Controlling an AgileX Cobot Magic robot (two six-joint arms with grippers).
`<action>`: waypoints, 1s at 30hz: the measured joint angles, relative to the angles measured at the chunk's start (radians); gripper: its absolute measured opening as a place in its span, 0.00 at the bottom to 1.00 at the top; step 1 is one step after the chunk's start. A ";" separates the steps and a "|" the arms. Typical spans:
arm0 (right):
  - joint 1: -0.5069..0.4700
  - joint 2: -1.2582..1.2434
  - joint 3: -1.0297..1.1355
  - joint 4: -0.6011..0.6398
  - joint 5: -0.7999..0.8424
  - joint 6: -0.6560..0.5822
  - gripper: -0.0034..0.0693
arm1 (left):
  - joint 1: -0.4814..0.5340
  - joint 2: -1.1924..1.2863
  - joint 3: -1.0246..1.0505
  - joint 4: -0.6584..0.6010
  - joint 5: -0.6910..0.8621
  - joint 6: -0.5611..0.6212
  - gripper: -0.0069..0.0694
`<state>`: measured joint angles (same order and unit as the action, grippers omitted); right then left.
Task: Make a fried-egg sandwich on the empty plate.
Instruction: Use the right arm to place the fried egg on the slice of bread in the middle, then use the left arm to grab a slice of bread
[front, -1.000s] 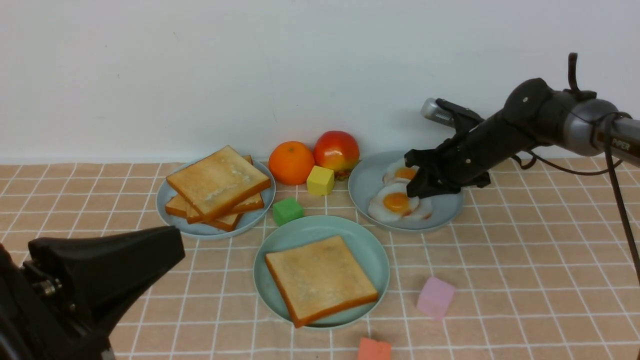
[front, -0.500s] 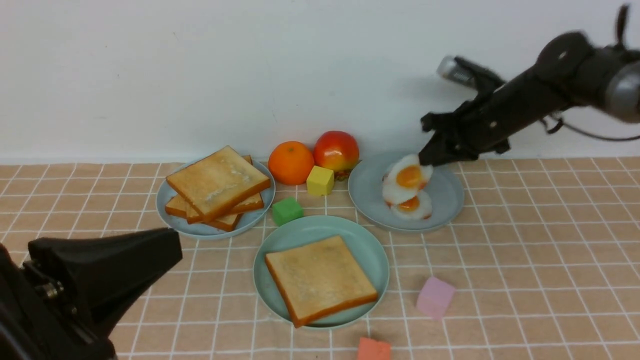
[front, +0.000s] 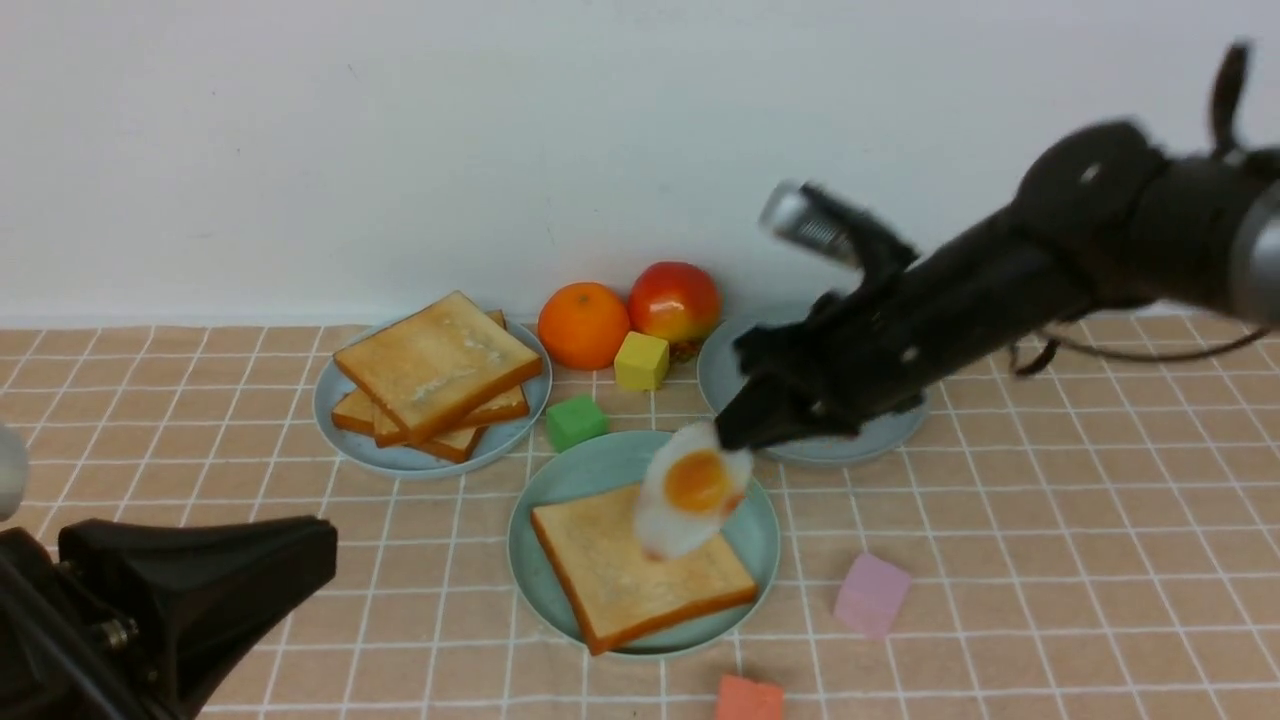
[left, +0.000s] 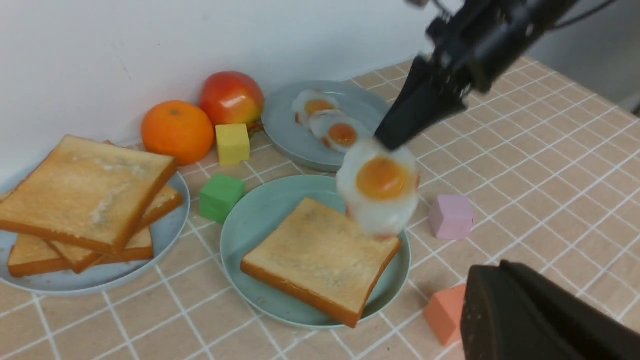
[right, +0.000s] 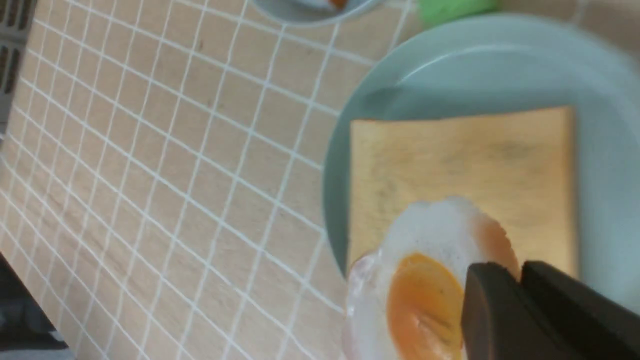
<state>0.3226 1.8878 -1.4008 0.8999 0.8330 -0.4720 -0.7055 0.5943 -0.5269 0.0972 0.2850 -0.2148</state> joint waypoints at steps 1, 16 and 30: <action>0.013 0.019 0.012 0.035 -0.025 -0.012 0.13 | 0.000 0.000 0.000 0.004 0.002 0.000 0.09; 0.038 0.172 0.019 0.178 -0.133 -0.038 0.27 | 0.000 0.000 0.000 0.009 0.016 0.000 0.10; -0.071 0.006 0.019 -0.201 0.027 0.113 0.58 | 0.000 0.061 -0.008 -0.007 0.087 -0.136 0.12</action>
<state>0.2520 1.8936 -1.3819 0.6986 0.8596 -0.3592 -0.7055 0.6554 -0.5349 0.0903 0.3717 -0.3513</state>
